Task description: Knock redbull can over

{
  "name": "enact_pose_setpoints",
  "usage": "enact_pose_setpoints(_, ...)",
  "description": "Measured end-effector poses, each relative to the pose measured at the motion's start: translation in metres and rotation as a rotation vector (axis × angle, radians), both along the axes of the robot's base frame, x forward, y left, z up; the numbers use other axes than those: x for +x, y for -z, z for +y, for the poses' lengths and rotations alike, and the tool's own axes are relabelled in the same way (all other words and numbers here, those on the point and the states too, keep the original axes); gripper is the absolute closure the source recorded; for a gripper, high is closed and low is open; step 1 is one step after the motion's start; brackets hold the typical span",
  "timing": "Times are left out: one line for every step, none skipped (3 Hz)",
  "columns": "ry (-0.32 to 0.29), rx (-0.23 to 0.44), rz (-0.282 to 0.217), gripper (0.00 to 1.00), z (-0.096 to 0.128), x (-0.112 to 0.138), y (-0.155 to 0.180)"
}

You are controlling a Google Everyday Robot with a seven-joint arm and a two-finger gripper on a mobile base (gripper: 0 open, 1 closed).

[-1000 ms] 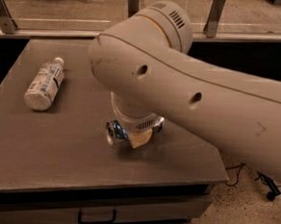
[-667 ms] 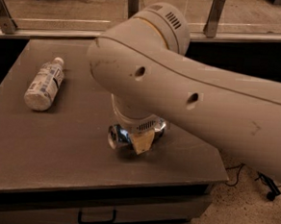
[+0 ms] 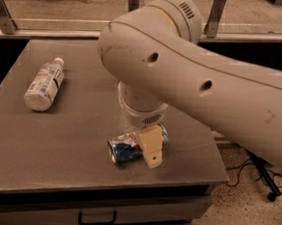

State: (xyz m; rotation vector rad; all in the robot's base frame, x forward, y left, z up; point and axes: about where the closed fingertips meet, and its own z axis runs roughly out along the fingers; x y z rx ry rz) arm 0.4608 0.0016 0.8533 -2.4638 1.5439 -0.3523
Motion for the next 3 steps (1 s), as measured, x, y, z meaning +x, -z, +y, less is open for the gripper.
enact_pose_setpoints(0.039, 0.026, -0.001, 0.0, -0.008, 0.006, -0.005)
enact_pose_setpoints(0.099, 0.097, 0.068, 0.0, -0.032, 0.018, -0.008)
enact_pose_setpoints(0.204, 0.233, 0.121, 0.0, -0.085, 0.036, -0.032)
